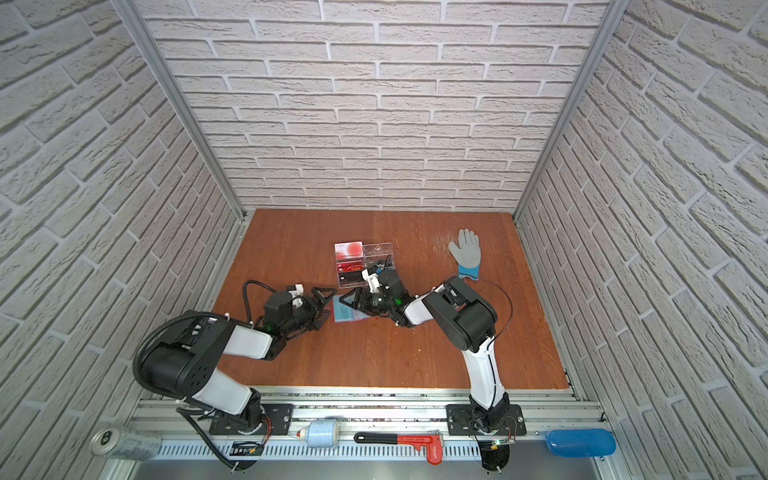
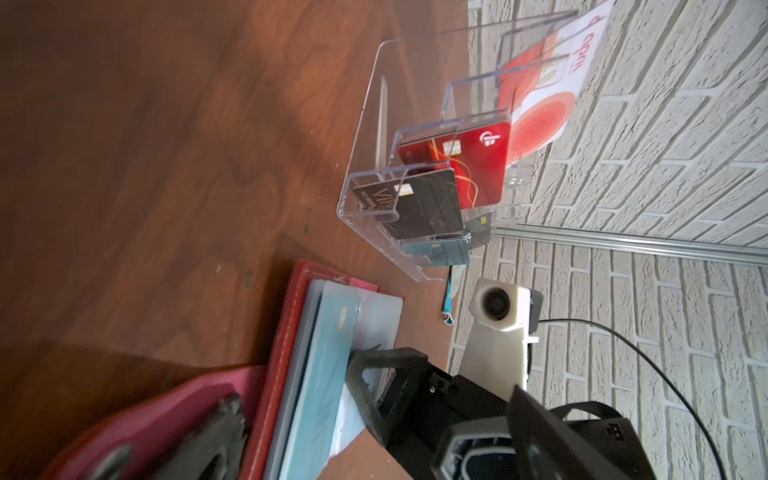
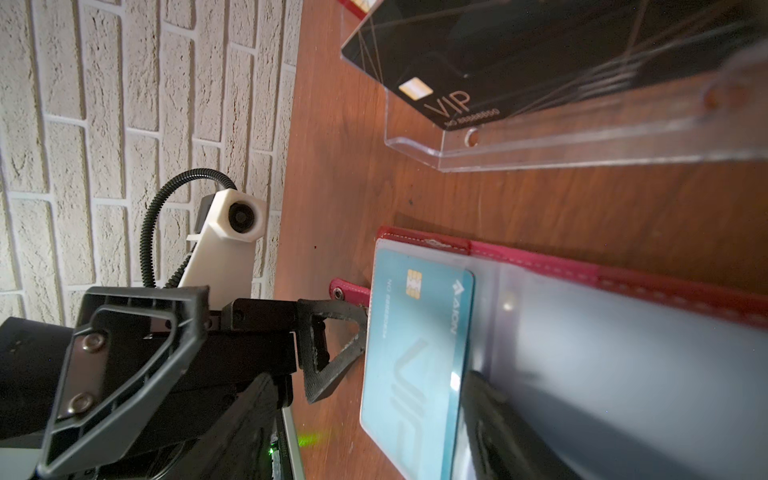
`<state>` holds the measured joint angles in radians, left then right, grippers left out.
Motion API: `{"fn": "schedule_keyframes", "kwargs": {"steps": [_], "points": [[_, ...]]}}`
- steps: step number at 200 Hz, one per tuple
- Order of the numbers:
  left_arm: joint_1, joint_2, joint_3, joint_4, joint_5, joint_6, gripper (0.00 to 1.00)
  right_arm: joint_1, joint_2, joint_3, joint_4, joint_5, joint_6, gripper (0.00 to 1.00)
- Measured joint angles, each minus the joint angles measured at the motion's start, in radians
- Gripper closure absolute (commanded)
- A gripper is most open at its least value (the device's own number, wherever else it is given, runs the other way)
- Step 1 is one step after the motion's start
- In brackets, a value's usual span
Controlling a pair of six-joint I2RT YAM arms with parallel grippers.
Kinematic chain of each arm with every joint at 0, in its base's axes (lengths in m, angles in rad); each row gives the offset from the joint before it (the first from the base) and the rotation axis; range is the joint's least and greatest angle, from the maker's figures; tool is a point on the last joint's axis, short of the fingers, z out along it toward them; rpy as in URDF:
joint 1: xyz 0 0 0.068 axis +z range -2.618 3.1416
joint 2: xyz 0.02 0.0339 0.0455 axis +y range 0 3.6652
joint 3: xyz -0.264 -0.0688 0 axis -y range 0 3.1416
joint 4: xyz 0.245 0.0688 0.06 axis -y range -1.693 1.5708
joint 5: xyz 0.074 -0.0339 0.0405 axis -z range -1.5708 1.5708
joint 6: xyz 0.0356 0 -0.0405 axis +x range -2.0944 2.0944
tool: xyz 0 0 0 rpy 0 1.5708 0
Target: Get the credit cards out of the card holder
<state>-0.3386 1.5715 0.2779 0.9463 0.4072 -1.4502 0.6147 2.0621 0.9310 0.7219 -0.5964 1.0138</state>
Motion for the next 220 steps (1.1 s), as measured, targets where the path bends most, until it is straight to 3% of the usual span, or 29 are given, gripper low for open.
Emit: {"fn": "schedule_keyframes", "kwargs": {"steps": [67, 127, 183, 220], "points": [[-0.001, 0.022, 0.000, 0.043, -0.001, -0.018, 0.02, 0.001, 0.000, 0.000, -0.001, 0.000, -0.008, 0.27], [0.018, -0.106, 0.015, -0.062, 0.005, 0.018, 0.02, 0.002, 0.000, -0.005, 0.002, 0.002, -0.013, 0.27], [0.000, -0.097, 0.035, -0.105, 0.000, 0.035, 0.02, 0.003, -0.001, -0.006, 0.003, 0.005, -0.023, 0.27], [-0.012, -0.003, 0.047, -0.071, -0.002, 0.029, 0.02, 0.003, -0.002, -0.008, 0.004, 0.006, -0.025, 0.27]]}}
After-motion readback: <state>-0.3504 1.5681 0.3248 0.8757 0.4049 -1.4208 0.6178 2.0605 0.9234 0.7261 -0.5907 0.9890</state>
